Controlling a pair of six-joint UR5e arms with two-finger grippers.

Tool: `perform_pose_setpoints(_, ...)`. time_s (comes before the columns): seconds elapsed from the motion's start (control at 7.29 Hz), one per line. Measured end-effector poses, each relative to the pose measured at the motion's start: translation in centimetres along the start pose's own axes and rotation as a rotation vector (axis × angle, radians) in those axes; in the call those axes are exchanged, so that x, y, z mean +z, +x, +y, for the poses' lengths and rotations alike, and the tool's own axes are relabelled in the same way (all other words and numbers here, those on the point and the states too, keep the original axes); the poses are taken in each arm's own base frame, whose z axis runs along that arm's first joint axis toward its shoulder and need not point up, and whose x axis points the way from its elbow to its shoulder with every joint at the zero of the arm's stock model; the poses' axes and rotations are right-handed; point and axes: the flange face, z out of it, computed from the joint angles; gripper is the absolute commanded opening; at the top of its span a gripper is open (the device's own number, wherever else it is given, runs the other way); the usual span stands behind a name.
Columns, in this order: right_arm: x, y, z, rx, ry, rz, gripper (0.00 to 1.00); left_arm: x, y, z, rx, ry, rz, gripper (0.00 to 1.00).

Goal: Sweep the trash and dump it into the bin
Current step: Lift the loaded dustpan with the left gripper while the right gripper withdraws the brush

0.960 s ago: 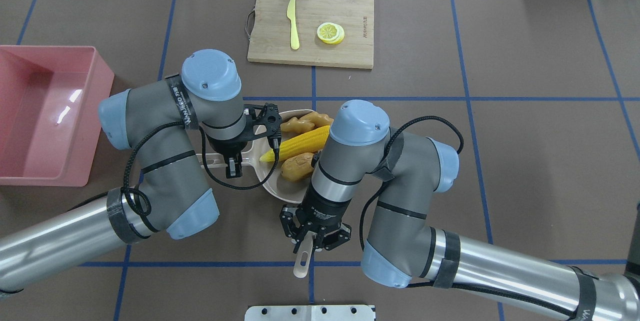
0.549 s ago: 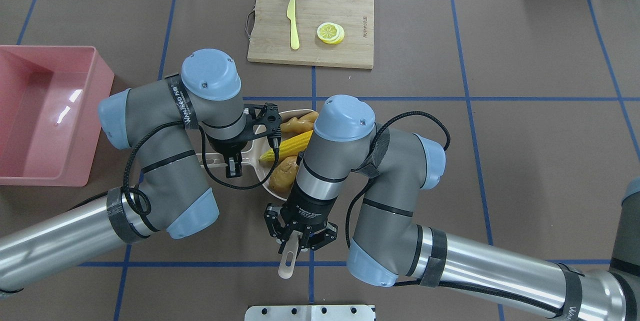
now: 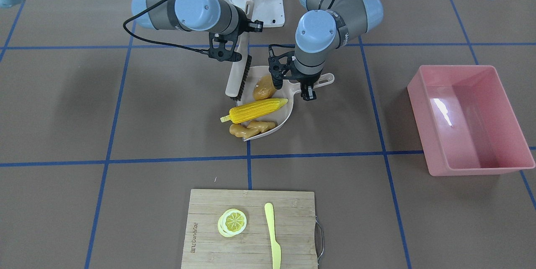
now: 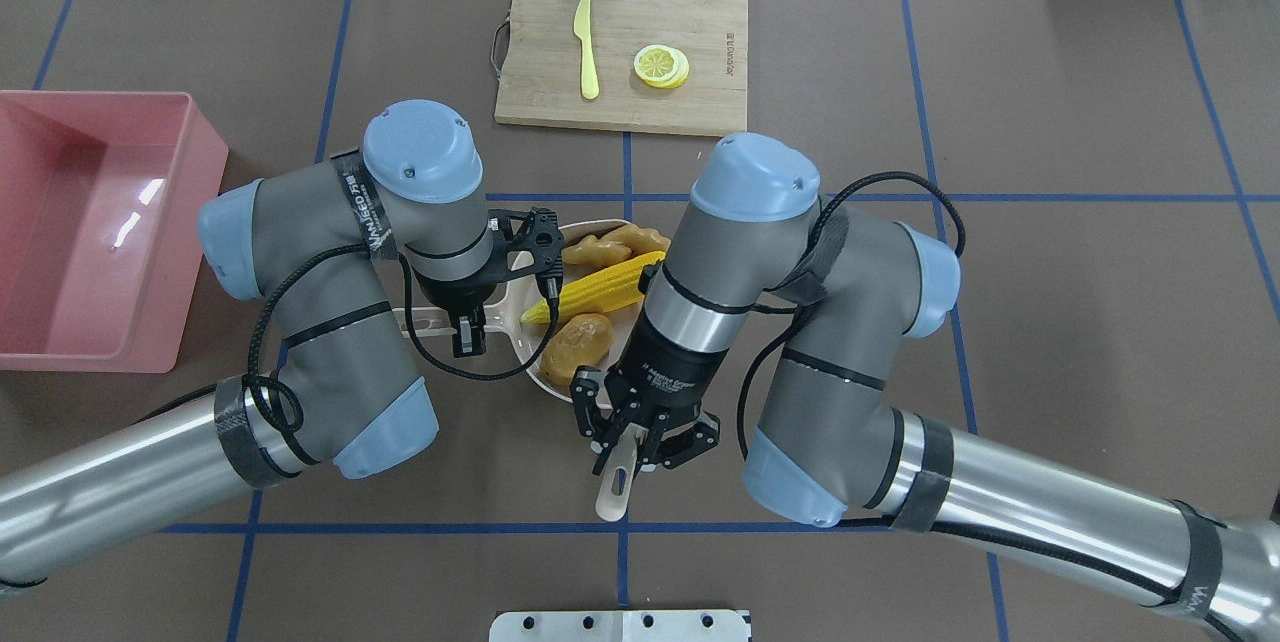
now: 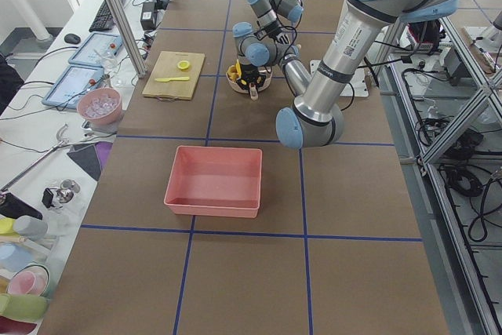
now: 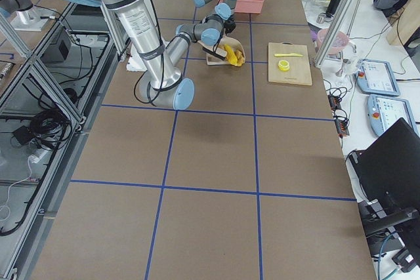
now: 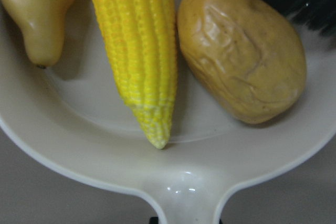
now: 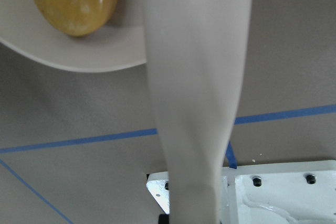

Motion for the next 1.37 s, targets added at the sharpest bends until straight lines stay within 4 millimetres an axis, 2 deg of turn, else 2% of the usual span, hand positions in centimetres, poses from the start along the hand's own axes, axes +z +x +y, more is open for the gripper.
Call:
perform_pose_setpoints(0.27,-5.7,3.0,-1.7,0.014,0.024,-0.042,0.0,0.1,0.0,0.0,0.006,0.017,-0.006,0.0)
perform_pose_setpoints(0.41,-8.0,4.6,-3.0,-0.016,0.05,-0.057,0.0,0.2,0.1,0.0,0.011,0.029,-0.011,0.0)
perform_pose_setpoints(0.69,-11.8,8.8,-6.8,-0.161,0.118,-0.062,0.0,0.2,0.1,0.1,0.028,0.064,-0.024,0.0)
perform_pose_setpoints(0.82,-12.9,10.7,-8.7,-0.263,0.143,-0.051,0.0,0.1,0.2,0.2,0.039,0.086,-0.033,0.0)
perform_pose_setpoints(0.96,-12.9,12.0,-10.3,-0.366,0.152,-0.03,0.0,-0.2,0.3,0.2,0.042,0.118,-0.043,0.0)
perform_pose_setpoints(1.1,-12.1,12.7,-11.5,-0.452,0.148,-0.006,0.0,-0.8,0.6,0.2,0.027,0.161,-0.055,0.0)
perform_pose_setpoints(1.37,-9.9,12.9,-12.6,-0.568,0.125,0.03,0.0,-2.9,1.4,1.3,-0.01,0.265,-0.081,0.0)
